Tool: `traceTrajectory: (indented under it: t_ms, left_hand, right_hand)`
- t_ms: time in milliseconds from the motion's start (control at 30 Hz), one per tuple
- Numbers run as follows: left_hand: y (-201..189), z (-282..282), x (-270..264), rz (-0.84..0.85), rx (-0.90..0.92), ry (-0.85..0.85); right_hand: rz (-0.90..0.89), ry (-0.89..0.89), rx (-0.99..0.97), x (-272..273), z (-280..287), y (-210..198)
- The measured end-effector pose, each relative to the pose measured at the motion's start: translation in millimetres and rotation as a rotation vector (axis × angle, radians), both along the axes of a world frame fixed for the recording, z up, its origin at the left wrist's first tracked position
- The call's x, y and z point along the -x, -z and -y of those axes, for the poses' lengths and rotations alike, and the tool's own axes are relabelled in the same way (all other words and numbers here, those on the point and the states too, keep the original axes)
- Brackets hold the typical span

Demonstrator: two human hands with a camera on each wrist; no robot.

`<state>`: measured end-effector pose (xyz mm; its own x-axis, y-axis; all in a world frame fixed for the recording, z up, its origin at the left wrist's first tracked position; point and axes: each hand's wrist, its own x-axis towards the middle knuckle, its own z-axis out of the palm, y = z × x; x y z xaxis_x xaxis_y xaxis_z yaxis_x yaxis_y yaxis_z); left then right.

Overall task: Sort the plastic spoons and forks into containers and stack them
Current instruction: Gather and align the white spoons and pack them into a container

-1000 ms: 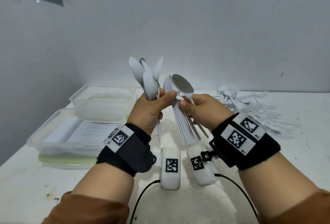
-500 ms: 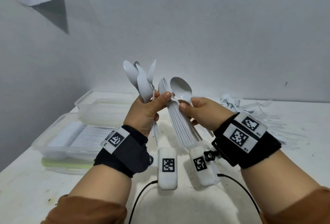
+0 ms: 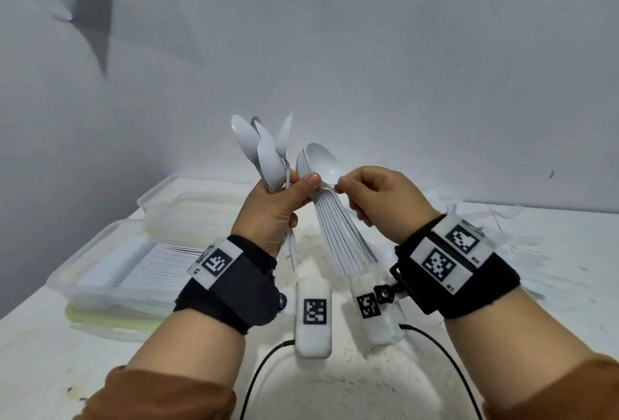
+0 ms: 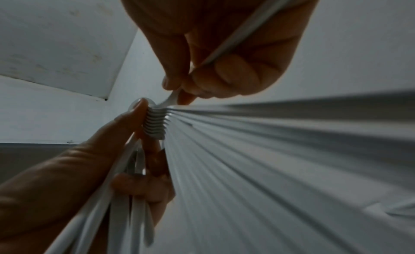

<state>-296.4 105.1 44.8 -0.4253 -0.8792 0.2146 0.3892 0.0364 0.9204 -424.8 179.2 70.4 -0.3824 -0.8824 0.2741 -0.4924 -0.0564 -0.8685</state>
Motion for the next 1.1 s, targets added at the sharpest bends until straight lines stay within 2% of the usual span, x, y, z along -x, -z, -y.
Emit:
traceTrajectory:
  t_ms: [167,400,533,700,833,1100]
  left_hand:
    - [1.4,1.7,5.8,-0.026,-0.024,-0.021]
    - [5.2,-2.0,16.8,-0.026,-0.034,-0.013]
    - [4.4,-3.7,22.1,-0.028,-0.024,-0.011]
    - [3.5,-5.4,25.4,-0.017,-0.014,-0.010]
    - [3.7,-4.6,28.8,0.003,0.001,-0.028]
    - [0.4,-3.7,24.4,0.100,0.135,-0.002]
  right_hand:
    - [0.070,0.026,0.083,2.8,4.3,4.7]
    - [0.111,0.025,0.066,8.5,2.1,8.0]
    - [0.052,0.006,0.008,11.6,-0.3,10.5]
    - [-0.145,-0.036,-0.077,14.8,1.4,13.7]
    - [-0.065,-0.135,-0.110,13.1,-0.9,18.2]
    - [0.134,-0.190,-0.062,12.6,0.2,24.3]
